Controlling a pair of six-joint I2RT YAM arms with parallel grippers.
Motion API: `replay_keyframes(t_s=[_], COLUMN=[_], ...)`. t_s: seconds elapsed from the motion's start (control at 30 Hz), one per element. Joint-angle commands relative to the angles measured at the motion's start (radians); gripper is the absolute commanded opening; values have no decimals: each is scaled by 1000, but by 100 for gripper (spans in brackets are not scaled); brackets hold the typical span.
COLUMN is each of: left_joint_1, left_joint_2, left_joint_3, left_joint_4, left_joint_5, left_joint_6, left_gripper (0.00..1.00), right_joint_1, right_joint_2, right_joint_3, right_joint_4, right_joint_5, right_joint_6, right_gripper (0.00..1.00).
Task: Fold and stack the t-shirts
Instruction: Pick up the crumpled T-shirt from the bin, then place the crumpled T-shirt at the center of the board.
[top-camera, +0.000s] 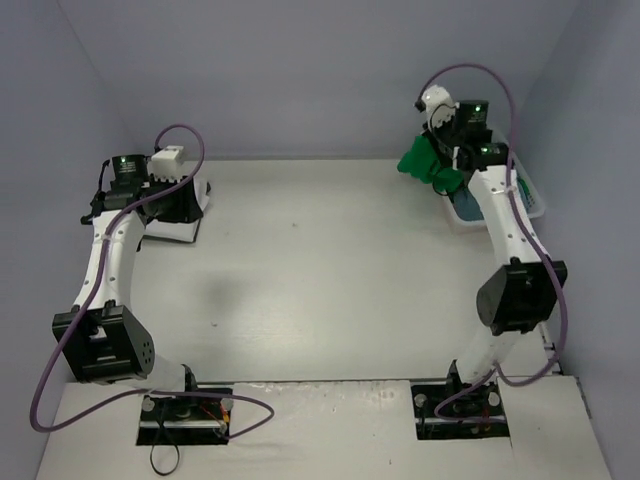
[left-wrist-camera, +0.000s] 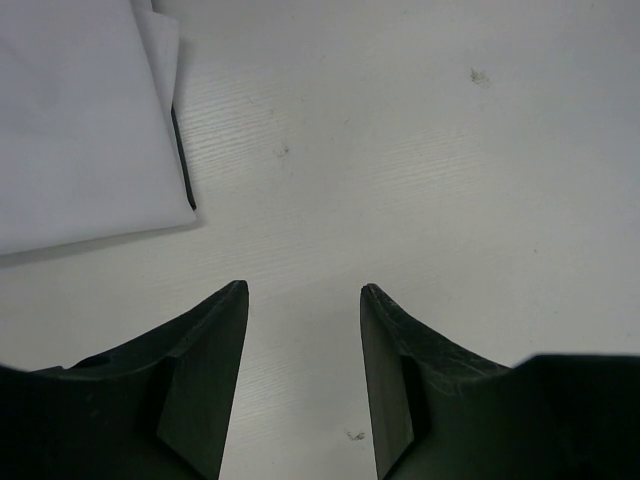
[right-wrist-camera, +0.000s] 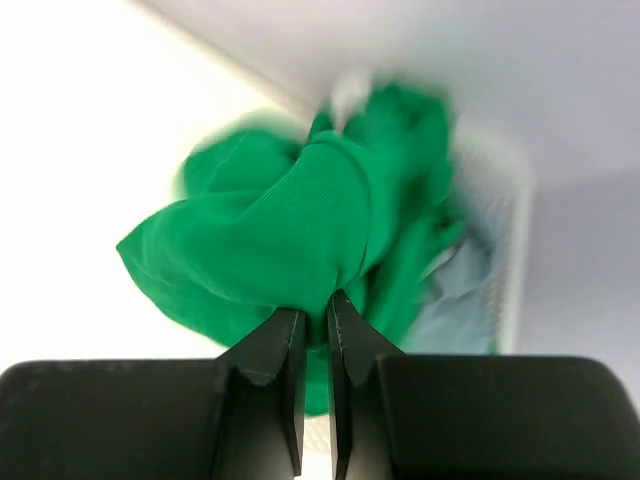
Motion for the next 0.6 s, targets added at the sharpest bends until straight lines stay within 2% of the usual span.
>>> replay_keyframes(t_s=[0.0,0.3,0.57], left_joint_1=[3,3,-4], left_joint_2=[-68,-115,-132], left_joint_3=[2,-59,-79], left_joint_4=[45,49,48], left_joint_5=[10,39,47], left_joint_6=[-10,-6,-10], left_gripper=[43,44,44], right_joint_1=[41,83,83], right_joint_2=[-231,-547,-601], right_joint_3=[141,60,20], right_joint_4=[-104,-132,-139], right_joint_5=[-209,-511,-737], right_joint_6=[29,86,152], right_gripper=[0,0,0])
